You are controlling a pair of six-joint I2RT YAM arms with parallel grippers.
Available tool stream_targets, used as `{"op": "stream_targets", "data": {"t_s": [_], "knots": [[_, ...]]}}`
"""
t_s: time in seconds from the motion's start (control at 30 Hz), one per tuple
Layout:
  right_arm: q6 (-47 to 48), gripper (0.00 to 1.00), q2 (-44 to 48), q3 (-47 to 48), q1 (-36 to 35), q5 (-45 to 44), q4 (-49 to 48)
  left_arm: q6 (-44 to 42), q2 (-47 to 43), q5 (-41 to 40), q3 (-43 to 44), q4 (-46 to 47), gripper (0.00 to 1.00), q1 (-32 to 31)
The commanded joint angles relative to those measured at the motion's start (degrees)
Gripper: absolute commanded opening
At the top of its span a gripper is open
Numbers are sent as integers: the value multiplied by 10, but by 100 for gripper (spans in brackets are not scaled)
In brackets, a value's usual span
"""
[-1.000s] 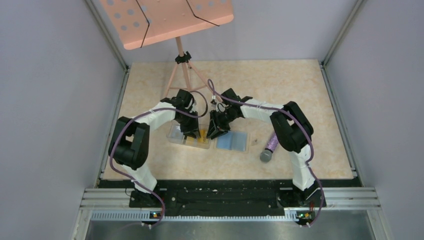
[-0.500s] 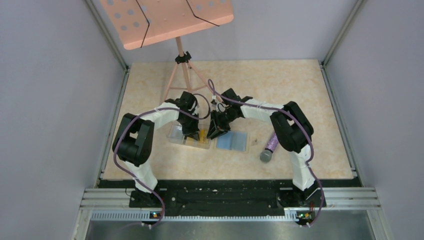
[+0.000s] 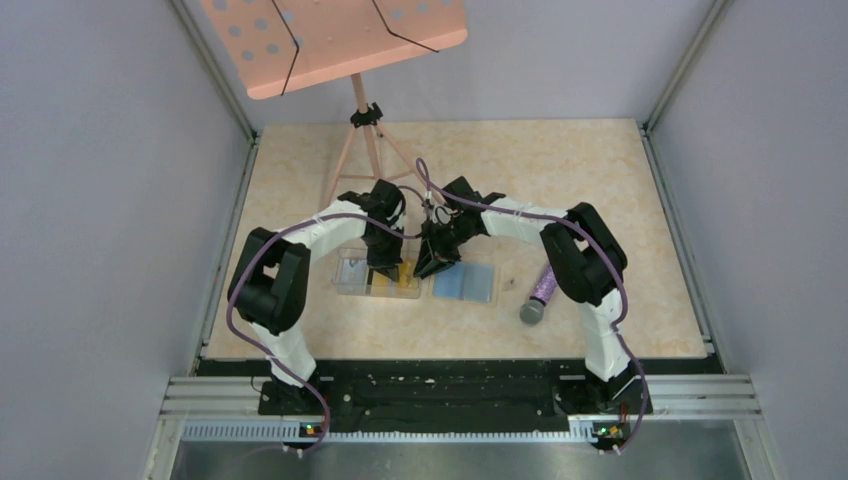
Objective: Put the credit cards into the card holder
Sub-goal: Pick up the credit card from the storage box.
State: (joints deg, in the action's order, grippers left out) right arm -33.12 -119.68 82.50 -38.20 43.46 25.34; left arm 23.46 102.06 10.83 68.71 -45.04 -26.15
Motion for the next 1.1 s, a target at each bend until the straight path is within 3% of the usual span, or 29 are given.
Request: {"op": "stream_targets", "data": {"t_s": [0.0, 0.33, 0.47, 0.8, 1.07], "knots": [[15, 18, 2, -7, -10, 2, -8, -12, 4, 16, 39, 2, 0, -21], [15, 18, 3, -7, -10, 3, -8, 7, -24, 61, 39, 26, 0, -26], [15, 18, 4, -7, -10, 3, -8, 22, -35, 110, 13, 73, 11, -24], [14, 18, 6, -11, -10, 2, -8, 44, -42, 146, -16, 117, 15, -25], [14, 18, 8, -13, -10, 1, -9, 43, -34, 101, -14, 90, 22, -26]]}}
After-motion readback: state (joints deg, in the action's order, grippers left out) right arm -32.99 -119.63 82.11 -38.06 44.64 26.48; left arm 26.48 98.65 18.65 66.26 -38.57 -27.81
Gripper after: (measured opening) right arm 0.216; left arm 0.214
